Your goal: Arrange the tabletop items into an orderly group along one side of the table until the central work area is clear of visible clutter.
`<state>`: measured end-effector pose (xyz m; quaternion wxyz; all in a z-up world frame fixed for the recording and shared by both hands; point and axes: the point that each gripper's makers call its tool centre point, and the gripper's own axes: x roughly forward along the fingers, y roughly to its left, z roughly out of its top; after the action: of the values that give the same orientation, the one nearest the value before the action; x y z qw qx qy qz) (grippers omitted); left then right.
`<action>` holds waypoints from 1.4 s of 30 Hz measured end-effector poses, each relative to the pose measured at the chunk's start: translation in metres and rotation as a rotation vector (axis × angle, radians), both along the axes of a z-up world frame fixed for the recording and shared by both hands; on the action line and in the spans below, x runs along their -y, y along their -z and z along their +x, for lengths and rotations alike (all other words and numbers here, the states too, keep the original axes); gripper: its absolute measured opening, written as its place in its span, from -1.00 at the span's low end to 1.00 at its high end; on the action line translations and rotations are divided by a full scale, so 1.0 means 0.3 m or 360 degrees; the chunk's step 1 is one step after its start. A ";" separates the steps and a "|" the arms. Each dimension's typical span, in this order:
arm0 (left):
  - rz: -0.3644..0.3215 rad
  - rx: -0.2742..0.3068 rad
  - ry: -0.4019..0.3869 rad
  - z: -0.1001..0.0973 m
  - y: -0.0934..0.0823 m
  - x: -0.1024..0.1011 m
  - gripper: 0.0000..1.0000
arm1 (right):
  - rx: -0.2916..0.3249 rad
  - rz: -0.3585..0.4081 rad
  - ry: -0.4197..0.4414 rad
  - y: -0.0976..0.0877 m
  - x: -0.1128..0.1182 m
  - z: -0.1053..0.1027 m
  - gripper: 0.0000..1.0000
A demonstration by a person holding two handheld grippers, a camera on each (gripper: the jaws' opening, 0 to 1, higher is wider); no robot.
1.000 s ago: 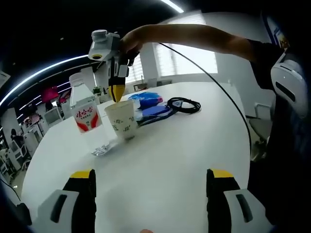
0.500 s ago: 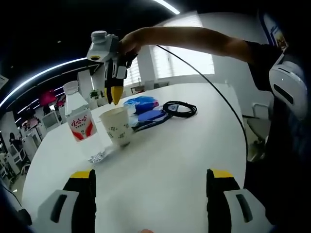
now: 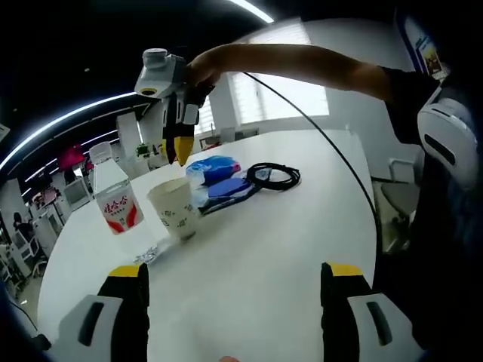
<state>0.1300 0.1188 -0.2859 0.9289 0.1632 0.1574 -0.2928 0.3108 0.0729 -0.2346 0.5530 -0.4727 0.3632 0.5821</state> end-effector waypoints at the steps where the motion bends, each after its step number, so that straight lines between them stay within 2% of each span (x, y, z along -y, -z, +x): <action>1: 0.0002 0.0000 0.0003 0.001 -0.001 0.003 0.87 | 0.0001 0.0000 0.0001 0.000 0.003 0.001 -0.53; 3: 0.0021 0.0025 0.0029 0.003 -0.009 0.014 0.86 | 0.0005 0.0004 0.0020 -0.001 0.023 0.007 -0.52; 4: 0.0031 0.0071 0.0053 0.008 -0.025 0.025 0.86 | 0.0004 0.0005 0.0022 0.000 0.028 0.008 -0.52; 13: 0.0016 0.0036 0.0093 0.018 -0.045 0.072 0.86 | 0.0004 0.0020 0.0082 -0.001 0.096 0.023 -0.51; 21: 0.0025 0.0054 0.0146 0.025 -0.067 0.115 0.86 | 0.0005 0.0030 0.0118 -0.002 0.155 0.029 -0.49; 34: 0.0027 0.0062 0.0151 0.025 -0.076 0.134 0.86 | 0.0007 0.0028 0.0158 0.002 0.216 0.022 -0.48; 42: 0.0016 0.0084 0.0193 0.032 -0.086 0.172 0.84 | 0.0003 0.0018 0.0194 0.013 0.268 0.029 -0.48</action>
<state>0.1396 0.0673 -0.2601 0.9125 0.1849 0.1241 -0.3433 0.3193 -0.0074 -0.2386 0.5905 -0.4471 0.3875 0.5489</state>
